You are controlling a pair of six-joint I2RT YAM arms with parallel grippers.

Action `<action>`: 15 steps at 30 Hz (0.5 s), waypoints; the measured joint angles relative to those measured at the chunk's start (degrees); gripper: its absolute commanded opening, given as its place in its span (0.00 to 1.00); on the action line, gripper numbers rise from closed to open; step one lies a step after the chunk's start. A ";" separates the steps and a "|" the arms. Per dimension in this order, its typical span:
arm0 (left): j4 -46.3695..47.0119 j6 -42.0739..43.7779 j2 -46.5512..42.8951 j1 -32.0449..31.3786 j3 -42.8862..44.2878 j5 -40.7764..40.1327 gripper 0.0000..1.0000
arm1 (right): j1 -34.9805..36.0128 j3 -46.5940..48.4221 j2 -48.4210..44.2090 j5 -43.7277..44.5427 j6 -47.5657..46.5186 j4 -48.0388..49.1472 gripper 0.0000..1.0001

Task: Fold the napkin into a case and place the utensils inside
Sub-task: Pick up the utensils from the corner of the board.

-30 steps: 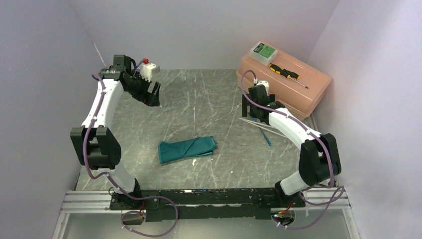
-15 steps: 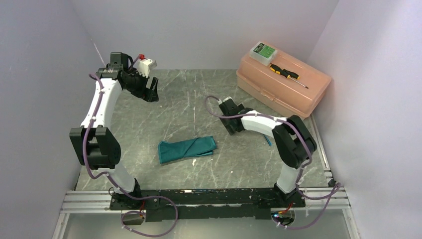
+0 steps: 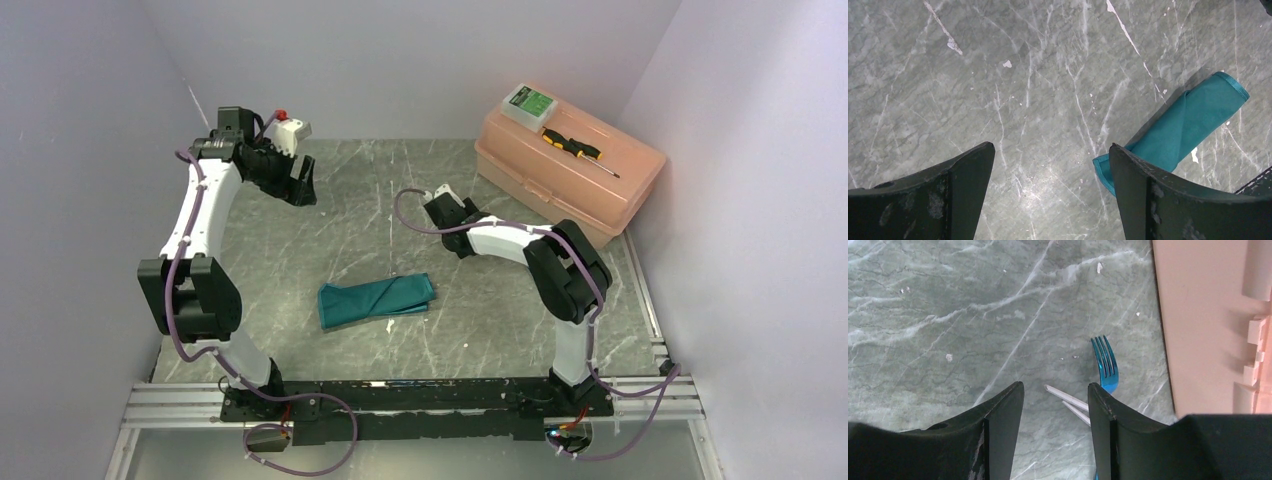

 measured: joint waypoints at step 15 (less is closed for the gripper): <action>-3.58 -0.24 -0.02 0.20 4.61 0.57 0.90 | 0.13 -1.60 0.00 1.95 0.70 0.04 0.41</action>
